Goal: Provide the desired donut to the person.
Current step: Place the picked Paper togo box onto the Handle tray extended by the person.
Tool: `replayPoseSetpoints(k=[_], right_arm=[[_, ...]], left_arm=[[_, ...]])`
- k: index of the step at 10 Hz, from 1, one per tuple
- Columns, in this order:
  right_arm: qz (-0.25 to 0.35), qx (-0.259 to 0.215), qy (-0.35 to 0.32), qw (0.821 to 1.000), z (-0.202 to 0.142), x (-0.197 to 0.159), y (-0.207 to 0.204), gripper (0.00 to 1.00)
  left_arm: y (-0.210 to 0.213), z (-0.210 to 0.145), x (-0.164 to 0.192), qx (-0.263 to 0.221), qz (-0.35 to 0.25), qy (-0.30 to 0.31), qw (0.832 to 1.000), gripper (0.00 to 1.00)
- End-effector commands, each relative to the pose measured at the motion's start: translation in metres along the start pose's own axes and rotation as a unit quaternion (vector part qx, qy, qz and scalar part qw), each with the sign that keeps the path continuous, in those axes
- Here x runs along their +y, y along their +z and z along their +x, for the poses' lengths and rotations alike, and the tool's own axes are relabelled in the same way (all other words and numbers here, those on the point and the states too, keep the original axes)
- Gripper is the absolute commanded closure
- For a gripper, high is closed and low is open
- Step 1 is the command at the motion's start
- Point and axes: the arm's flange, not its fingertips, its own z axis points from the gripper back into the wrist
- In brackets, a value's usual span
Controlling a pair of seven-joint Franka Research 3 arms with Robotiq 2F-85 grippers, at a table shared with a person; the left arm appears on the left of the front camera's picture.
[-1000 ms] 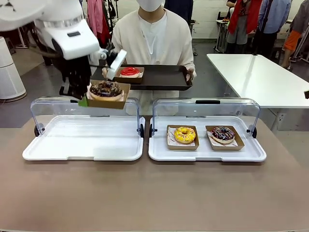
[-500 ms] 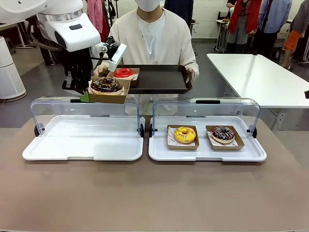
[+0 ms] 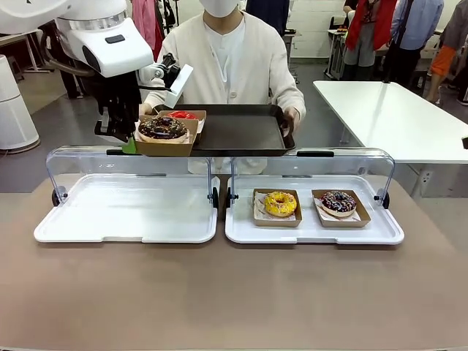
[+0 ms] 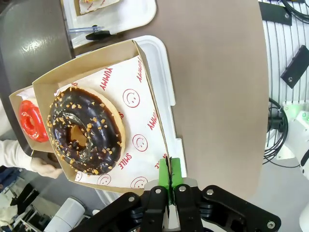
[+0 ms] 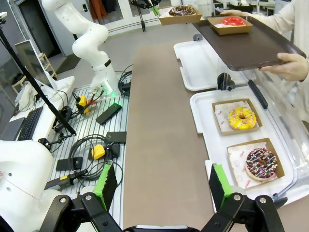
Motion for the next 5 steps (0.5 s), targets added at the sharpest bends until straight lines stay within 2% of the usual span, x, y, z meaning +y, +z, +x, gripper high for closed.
replayPoseSetpoints(k=[1,5], right_arm=[[0.001,-0.004,0.003,1.000,0.0001,0.0005,-0.0005,0.00],[0.001,-0.004,0.003,1.000,0.0001,0.0005,-0.0005,0.00]], left_arm=[[0.0015,-0.0012,-0.0042,0.002,0.003,0.000,1.000,1.00],[0.0015,-0.0012,-0.0042,0.002,0.003,0.000,1.000,1.00]])
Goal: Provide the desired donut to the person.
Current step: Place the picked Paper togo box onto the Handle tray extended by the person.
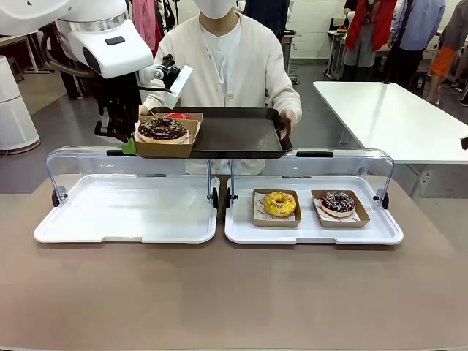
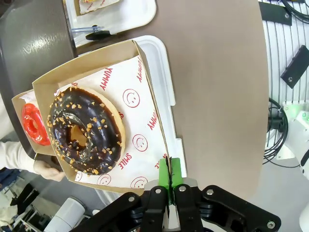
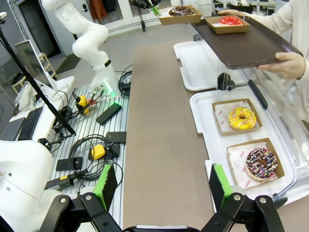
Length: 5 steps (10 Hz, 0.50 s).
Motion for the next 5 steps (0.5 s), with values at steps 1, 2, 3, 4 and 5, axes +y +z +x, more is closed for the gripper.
replayPoseSetpoints(k=[1,2,3,4,5], right_arm=[[0.001,-0.004,0.003,1.000,0.0001,0.0005,-0.0005,0.00],[0.001,-0.004,0.003,1.000,0.0001,0.0005,-0.0005,0.00],[0.001,-0.004,0.003,1.000,0.0001,0.0005,-0.0005,0.00],[0.001,-0.004,0.003,1.000,0.0001,0.0005,-0.0005,0.00],[0.001,-0.004,0.003,1.000,0.0001,0.0005,-0.0005,0.00]], left_arm=[[0.0015,-0.0012,-0.0042,0.002,0.003,0.000,1.000,1.00],[0.0015,-0.0012,-0.0042,0.002,0.003,0.000,1.000,1.00],[0.0015,-0.0012,-0.0042,0.002,0.003,0.000,1.000,1.00],[0.0015,-0.0012,-0.0042,0.002,0.003,0.000,1.000,1.00],[0.0015,-0.0012,-0.0042,0.002,0.003,0.000,1.000,1.00]])
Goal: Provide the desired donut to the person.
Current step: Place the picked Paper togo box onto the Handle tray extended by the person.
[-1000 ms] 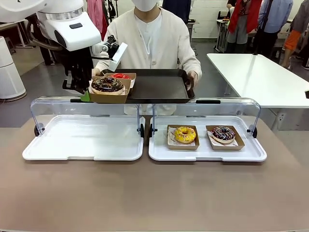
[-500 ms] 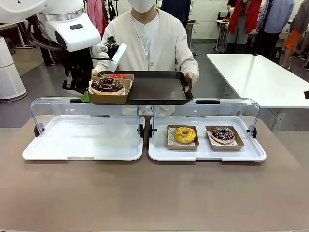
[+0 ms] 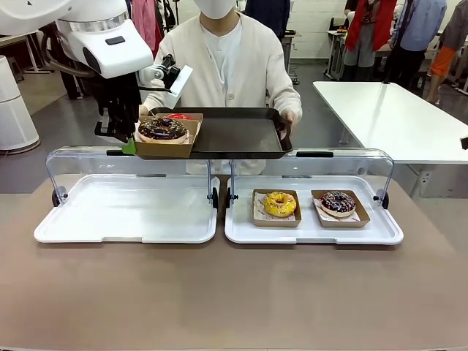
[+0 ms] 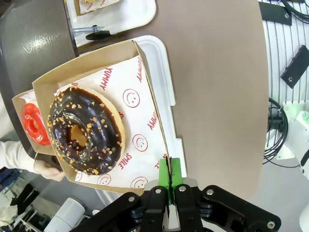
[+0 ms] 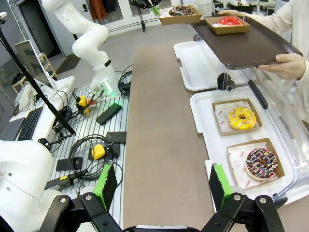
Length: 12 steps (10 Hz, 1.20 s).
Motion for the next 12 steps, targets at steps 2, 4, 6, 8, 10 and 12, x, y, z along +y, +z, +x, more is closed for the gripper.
replayPoseSetpoints(k=[2,4,6,8,10,12], right_arm=[[0.001,-0.004,0.003,1.000,0.000,0.000,0.000,0.00],[0.001,-0.004,0.003,1.000,0.000,0.000,0.000,0.00],[0.001,-0.004,0.003,1.000,0.000,0.000,0.000,0.00],[0.001,-0.004,0.003,1.000,0.000,0.000,0.000,0.00],[0.001,-0.004,0.003,1.000,0.000,0.000,0.000,0.00],[0.001,-0.004,0.003,1.000,0.000,0.000,0.000,0.00]], left_arm=[[0.000,0.000,0.000,0.000,0.000,0.000,1.000,0.99],[0.035,0.017,0.013,-0.014,0.041,-0.001,0.999,0.99],[0.058,0.060,0.039,-0.002,0.062,-0.024,0.998,0.99],[0.050,0.105,0.075,-0.004,0.037,-0.024,0.999,0.99],[0.026,0.142,0.124,-0.017,0.018,-0.008,1.000,0.99],[0.008,0.156,0.167,-0.033,0.020,0.011,0.999,0.99]])
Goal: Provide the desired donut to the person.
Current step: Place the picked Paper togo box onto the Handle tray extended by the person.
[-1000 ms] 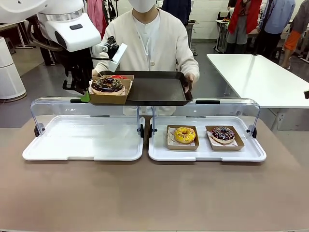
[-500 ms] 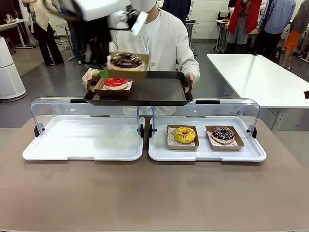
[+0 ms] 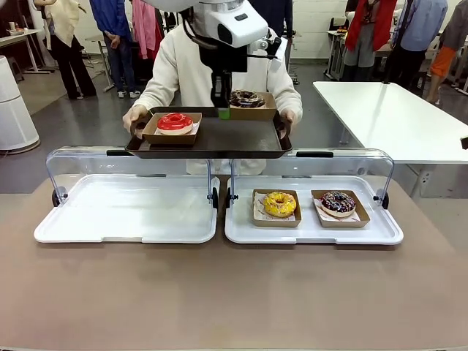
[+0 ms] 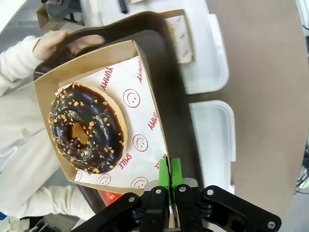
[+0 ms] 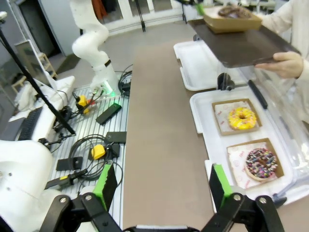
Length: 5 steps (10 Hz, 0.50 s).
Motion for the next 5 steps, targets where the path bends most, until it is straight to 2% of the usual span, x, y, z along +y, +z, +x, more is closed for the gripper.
replayPoseSetpoints(k=[1,3,5], right_arm=[[0.002,-0.004,0.003,1.000,0.000,0.000,-0.001,0.00],[0.002,-0.004,0.003,1.000,0.000,0.000,-0.001,0.00],[0.002,-0.004,0.003,1.000,0.000,0.000,-0.001,0.00]], left_arm=[[0.011,0.012,0.038,0.001,0.000,0.031,1.000,0.99],[-0.006,-0.002,0.068,-0.003,-0.011,0.055,0.998,0.99],[-0.028,-0.016,0.079,-0.004,-0.043,0.059,0.997,0.99]])
